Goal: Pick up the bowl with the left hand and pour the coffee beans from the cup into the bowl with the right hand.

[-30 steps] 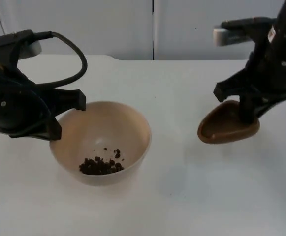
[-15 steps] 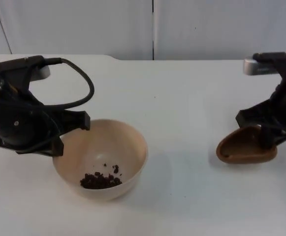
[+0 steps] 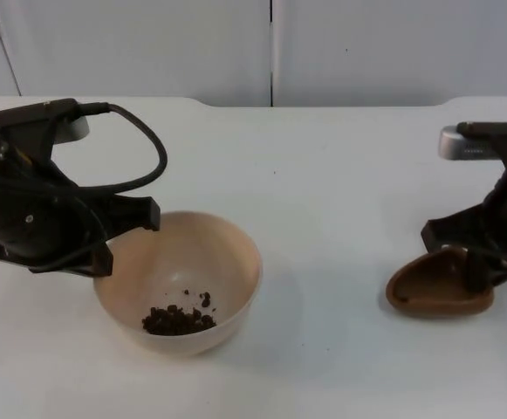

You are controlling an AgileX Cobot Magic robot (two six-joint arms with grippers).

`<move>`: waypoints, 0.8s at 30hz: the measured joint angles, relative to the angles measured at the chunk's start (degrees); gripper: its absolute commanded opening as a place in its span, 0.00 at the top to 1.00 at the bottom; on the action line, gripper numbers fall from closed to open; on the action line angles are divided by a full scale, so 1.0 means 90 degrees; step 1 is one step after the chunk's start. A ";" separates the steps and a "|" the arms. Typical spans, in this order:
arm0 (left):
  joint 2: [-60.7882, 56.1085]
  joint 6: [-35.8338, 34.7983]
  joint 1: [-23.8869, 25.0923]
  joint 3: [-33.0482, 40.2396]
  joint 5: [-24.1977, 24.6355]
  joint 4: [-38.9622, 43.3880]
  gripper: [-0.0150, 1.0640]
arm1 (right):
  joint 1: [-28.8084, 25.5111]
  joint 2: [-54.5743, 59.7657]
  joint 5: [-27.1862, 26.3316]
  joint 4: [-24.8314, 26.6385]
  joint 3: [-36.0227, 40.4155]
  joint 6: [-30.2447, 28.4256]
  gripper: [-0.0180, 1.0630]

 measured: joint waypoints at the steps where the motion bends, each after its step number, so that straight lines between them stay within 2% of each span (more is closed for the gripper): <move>1: 0.0000 0.0000 0.0000 0.0000 0.0000 0.0000 0.99 | 0.0000 0.0000 -0.0054 0.0000 0.0052 0.0000 0.98; 9: 0.0000 0.0000 0.0000 0.0000 -0.0011 0.0000 0.99 | 0.0000 0.0000 -0.0381 0.0000 0.0317 0.0040 0.98; 19: 0.0000 0.0000 0.0000 0.0000 -0.0011 0.0000 0.99 | 0.0000 0.0000 -0.0430 -0.0108 0.0328 0.0055 0.98; 22: 0.0000 0.0000 0.0000 0.0000 -0.0011 0.0000 0.88 | 0.0000 0.0000 -0.0430 -0.0117 0.0328 0.0092 0.98; 23: 0.0000 0.0000 0.0000 0.0000 -0.0011 0.0000 0.88 | 0.0000 0.0000 -0.0430 -0.0117 0.0328 0.0101 0.98; 24: 0.0000 0.0000 0.0000 0.0000 -0.0011 0.0000 0.81 | 0.0000 0.0000 -0.0430 -0.0117 0.0328 0.0115 0.98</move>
